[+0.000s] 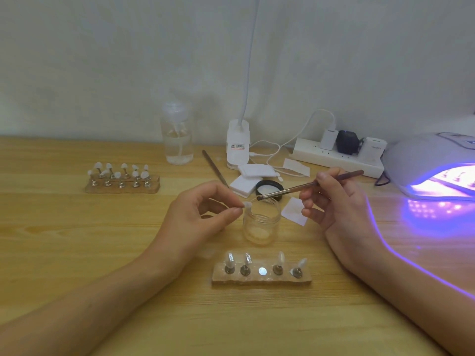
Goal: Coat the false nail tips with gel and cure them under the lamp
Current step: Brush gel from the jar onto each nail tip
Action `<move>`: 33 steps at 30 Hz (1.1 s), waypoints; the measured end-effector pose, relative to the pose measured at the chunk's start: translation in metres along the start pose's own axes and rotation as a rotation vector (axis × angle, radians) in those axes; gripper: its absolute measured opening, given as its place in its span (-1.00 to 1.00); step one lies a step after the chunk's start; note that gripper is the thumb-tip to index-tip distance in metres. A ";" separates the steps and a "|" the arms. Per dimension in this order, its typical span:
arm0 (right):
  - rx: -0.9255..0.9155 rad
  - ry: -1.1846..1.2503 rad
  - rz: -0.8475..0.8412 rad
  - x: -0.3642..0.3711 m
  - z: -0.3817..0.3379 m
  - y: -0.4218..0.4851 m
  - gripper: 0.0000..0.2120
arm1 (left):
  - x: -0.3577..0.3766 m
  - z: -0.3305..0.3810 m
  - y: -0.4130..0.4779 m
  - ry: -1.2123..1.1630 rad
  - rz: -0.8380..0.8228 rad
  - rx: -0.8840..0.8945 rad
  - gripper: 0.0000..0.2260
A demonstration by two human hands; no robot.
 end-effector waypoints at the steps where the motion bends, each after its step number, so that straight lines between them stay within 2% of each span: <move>1: -0.002 0.001 -0.012 0.001 0.000 0.000 -0.90 | 0.000 0.000 0.000 -0.002 0.001 -0.002 -0.87; 9: -0.030 -0.050 -0.083 0.009 0.003 0.001 -0.83 | 0.001 0.004 -0.003 -0.029 0.002 -0.036 -0.85; 27: -0.099 -0.089 -0.102 0.008 -0.003 0.000 -0.89 | 0.002 0.004 -0.001 -0.041 -0.021 -0.026 -0.92; 30: -0.087 -0.065 -0.069 0.004 -0.002 0.002 -0.89 | 0.002 0.005 -0.001 -0.045 -0.027 -0.016 -0.90; 33: -0.101 -0.070 -0.110 0.010 -0.004 0.000 -0.90 | 0.002 0.004 0.000 -0.040 -0.034 -0.007 -0.86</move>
Point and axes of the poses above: each hand's wrist, its own y-axis towards the middle knuckle, its own x-axis out of the palm, z = x × y, the point moved 9 cm from there along y, towards the middle knuckle, and after that the axes turned 8 degrees about z, right-handed, at the moved point
